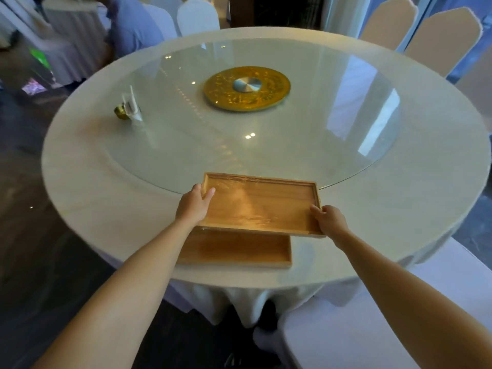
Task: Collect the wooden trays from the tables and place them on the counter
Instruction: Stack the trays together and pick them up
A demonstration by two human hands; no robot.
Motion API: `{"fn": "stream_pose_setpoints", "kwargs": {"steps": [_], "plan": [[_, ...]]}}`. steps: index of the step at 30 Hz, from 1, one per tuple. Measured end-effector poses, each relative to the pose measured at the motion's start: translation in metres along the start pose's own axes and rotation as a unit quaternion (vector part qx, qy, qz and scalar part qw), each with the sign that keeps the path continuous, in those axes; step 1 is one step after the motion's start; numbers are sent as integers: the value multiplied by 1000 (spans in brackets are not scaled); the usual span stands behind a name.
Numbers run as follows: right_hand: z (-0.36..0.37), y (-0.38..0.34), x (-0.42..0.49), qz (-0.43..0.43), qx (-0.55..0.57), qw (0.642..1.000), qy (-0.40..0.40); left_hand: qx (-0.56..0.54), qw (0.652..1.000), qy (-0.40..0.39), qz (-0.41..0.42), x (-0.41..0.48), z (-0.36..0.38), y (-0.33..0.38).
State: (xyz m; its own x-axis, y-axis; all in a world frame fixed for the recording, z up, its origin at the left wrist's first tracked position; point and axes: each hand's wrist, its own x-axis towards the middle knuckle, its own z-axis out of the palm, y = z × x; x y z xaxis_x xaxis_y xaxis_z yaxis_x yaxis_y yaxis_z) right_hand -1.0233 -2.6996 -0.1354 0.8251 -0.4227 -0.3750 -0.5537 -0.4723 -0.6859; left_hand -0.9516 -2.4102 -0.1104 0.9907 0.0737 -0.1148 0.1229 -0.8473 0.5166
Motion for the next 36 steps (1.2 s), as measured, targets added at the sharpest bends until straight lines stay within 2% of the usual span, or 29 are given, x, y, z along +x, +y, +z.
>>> {"fn": "stream_pose_setpoints", "kwargs": {"steps": [6, 11, 18, 26, 32, 36], "plan": [[41, -11, -20, -39, -116, 992, 4, 6, 1000, -27, -13, -1, -6, -58], [66, -7, -27, -36, -158, 987, 7, 12, 999, -47, -25, -1, 2, -86], [74, 0, -33, -19, -193, 981, 10, 17, 995, -90, -40, 3, 17, -98], [71, -4, -36, -17, -238, 971, -12, 14, 994, -93, -51, 8, 22, -100], [71, 0, -35, -11, -221, 975, -23, -4, 992, -105, -75, 5, 22, -102], [71, 3, -34, -1, -184, 982, -49, -61, 984, -126, -112, 4, 21, -102]]}}
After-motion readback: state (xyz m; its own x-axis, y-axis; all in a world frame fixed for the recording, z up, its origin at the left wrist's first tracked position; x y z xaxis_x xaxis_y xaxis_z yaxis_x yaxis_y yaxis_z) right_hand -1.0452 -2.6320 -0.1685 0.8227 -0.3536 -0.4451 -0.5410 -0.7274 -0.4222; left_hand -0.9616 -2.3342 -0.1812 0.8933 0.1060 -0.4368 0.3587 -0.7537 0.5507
